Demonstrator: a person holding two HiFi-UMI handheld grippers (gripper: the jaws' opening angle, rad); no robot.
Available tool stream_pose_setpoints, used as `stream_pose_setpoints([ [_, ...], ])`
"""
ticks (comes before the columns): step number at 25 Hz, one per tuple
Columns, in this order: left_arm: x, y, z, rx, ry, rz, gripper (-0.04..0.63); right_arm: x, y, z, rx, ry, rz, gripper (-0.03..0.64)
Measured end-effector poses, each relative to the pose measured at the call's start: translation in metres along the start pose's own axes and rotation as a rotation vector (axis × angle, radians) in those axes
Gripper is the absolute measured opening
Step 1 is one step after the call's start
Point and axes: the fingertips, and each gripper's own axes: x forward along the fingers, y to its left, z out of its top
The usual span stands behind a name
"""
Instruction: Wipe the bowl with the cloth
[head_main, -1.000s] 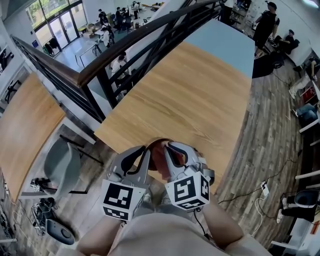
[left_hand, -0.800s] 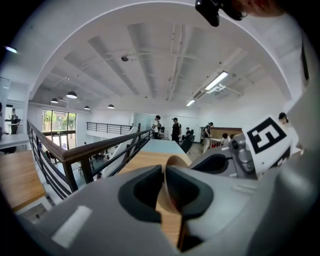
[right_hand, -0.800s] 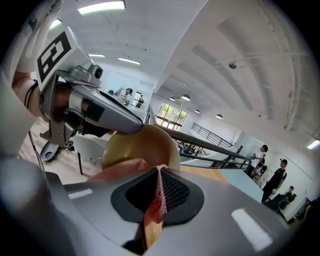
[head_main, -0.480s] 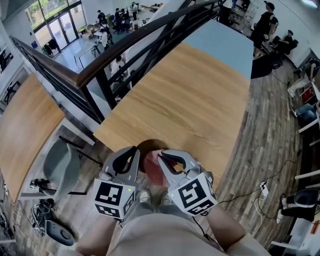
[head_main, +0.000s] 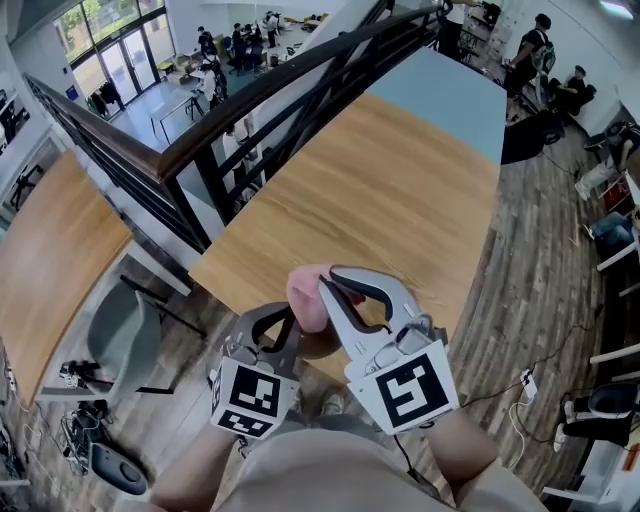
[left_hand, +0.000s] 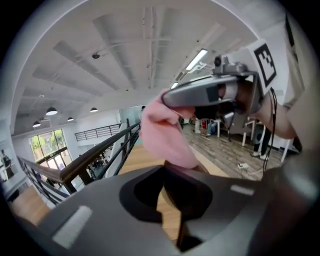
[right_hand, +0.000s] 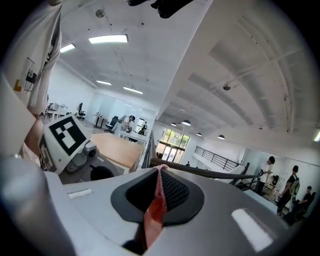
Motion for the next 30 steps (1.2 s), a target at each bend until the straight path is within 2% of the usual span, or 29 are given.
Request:
stream_pose_setpoints([
  [3,0.004,-0.015,0.008,0.116,0.004,-0.026,0.01,0.009,-0.001,0.001,-0.001,-0.003,-0.008,0.014],
  [5,0.005,-0.023,0.016,0.166,-0.011,-0.042,0.009,0.016,0.004,-0.005,0.004,0.012,0.013,0.014],
  [9,0.002,-0.03,0.029,0.211,-0.045,-0.049,0.009,0.024,0.016,-0.02,0.033,0.055,0.078,0.014],
  [13,-0.002,-0.028,0.033,0.228,-0.062,-0.037,0.009,0.025,0.021,-0.036,0.025,0.105,0.1,0.014],
  [18,-0.003,-0.024,0.032,0.214,-0.069,-0.034,0.009,0.024,0.015,-0.049,0.041,0.138,0.1,0.014],
  [22,-0.005,-0.015,0.033,0.15,-0.086,-0.02,0.01,0.018,0.001,-0.057,0.078,0.151,0.057,0.014],
  [28,-0.016,0.008,0.041,0.066,-0.153,0.081,0.011,0.008,-0.019,-0.077,0.121,0.184,-0.006,0.014],
  [30,-0.021,0.019,0.046,0.008,-0.199,0.116,0.011,0.007,-0.02,-0.086,0.143,0.196,-0.01,0.014],
])
